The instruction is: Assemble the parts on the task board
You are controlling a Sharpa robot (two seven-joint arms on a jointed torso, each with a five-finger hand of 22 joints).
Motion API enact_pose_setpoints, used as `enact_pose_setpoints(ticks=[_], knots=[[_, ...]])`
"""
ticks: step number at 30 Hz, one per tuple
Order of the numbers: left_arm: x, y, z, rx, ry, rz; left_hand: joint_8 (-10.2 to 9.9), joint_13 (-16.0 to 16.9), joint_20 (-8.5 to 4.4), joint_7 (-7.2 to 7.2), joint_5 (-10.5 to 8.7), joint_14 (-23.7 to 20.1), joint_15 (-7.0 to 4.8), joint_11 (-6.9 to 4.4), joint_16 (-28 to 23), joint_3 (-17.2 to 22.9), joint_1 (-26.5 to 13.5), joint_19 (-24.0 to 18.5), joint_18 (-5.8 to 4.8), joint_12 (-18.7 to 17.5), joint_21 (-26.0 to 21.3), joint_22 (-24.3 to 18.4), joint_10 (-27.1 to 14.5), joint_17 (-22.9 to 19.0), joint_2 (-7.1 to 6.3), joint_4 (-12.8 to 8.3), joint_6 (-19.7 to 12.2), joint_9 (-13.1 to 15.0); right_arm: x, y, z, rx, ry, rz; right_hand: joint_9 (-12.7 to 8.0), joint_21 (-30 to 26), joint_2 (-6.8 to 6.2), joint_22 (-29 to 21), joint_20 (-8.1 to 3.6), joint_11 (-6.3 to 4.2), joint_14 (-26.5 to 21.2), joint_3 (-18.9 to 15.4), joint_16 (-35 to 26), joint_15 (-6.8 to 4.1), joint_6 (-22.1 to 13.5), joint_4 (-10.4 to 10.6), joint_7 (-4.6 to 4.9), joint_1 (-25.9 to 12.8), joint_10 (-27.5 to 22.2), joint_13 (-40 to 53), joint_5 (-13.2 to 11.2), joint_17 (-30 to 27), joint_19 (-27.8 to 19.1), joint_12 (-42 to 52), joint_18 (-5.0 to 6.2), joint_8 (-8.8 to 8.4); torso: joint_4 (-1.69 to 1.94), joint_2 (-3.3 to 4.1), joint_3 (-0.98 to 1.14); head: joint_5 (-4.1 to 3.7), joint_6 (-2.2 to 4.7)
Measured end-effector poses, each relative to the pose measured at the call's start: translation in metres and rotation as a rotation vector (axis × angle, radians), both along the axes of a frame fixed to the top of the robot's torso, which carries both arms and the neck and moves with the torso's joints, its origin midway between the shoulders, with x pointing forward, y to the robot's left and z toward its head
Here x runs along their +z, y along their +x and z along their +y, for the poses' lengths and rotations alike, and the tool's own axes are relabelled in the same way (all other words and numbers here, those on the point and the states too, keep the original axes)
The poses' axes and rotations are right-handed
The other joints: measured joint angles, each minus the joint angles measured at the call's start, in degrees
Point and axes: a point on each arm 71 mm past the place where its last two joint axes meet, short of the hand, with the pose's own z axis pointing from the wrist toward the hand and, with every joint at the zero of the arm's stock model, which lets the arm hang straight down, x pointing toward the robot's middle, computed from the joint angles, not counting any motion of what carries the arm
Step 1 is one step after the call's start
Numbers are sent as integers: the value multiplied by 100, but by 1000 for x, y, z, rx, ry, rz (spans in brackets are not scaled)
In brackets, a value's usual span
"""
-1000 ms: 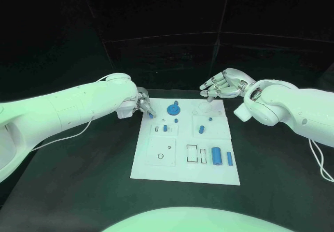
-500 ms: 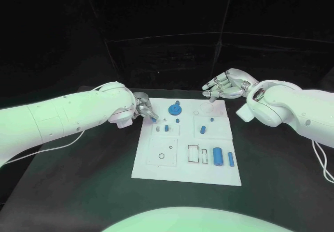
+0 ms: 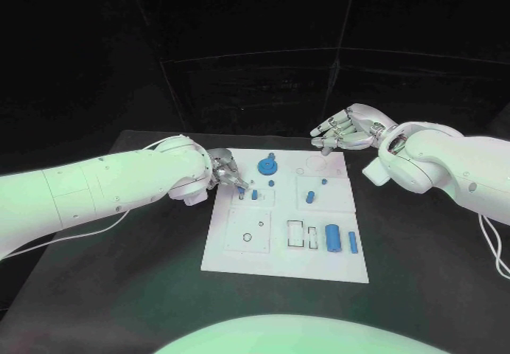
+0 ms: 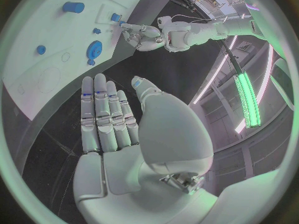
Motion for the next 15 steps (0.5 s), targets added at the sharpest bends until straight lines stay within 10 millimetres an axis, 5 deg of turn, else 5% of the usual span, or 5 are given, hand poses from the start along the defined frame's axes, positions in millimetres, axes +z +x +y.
enact_pose_setpoints(ticks=[15], knots=[[-4, -2, -3, -22, 40, 23, -2, -12, 0, 1, -19, 0, 0, 1, 0, 50, -5, 0, 0, 0, 0, -1, 0, 0, -3, 27, 0, -3, 0, 0, 0, 1, 0, 0, 0, 0, 0, 1, 0, 0, 0, 0, 0, 0, 0, 0, 0, 0, 0, 1, 0, 0, 0, 0, 0, 0, -4, 3, 1, -6, -21]])
